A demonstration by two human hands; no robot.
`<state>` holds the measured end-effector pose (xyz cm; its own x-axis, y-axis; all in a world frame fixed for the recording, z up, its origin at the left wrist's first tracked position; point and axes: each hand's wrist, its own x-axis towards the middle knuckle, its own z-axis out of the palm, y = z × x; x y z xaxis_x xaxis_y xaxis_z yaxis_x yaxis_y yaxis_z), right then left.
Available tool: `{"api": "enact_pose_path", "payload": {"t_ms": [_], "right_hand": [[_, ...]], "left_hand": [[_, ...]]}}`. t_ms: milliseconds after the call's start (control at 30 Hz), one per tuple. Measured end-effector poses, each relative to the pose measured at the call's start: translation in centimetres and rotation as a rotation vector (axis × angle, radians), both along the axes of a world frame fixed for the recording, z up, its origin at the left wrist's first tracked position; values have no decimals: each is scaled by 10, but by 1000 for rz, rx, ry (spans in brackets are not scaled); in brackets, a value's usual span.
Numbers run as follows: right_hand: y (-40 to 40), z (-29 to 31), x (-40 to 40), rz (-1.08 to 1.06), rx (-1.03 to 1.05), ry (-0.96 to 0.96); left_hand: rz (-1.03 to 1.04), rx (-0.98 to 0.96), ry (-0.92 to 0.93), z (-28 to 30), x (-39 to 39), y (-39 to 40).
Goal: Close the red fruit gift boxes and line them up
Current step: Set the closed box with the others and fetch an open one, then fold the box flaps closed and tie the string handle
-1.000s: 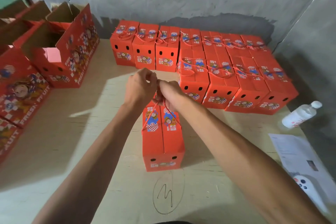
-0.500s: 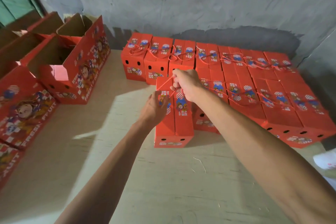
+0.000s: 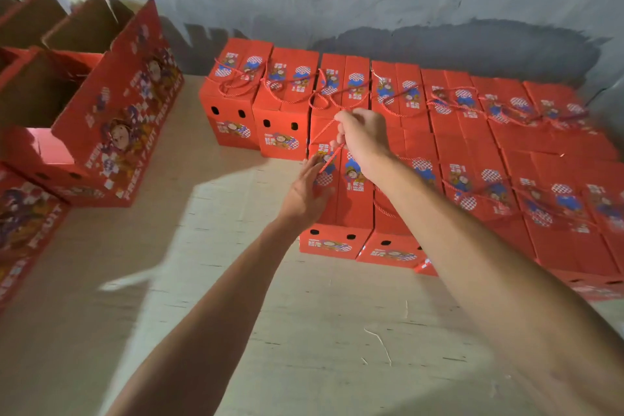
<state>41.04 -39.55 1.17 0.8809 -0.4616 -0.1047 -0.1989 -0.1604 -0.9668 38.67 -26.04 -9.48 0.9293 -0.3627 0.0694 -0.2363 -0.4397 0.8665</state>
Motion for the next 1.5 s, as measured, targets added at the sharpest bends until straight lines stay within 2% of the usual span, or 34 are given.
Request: {"api": "enact_pose_path", "payload": {"t_ms": [200,367,433,500,633,900,1033,1200,1333,1500], "right_hand": [[4,-4,3,25,-61,17],[15,-22,-49,373,-538,287],[23,-34,-82,429,-691,277],[33,-40,-108,457,-771,175],[75,-31,-144,516,-723,32],[195,-18,-175,759,-543,-41],[261,-14,-172,790,-495,-91],[344,-6,-137,762,-469,-116],[395,-2,-89,660,-472,-119],[444,-5,-29,623,-480,-45]], "left_hand": [[33,25,-101,-6,-5,-5],[17,113,-134,18,-22,0],[2,158,-164,26,-43,7],[68,134,-152,32,-68,22],[186,127,-104,44,-117,61],[431,198,-47,58,-173,178],[505,208,-49,61,-182,246],[533,205,-123,67,-150,329],[485,189,-183,74,-103,381],[440,112,-108,81,-33,441]]}}
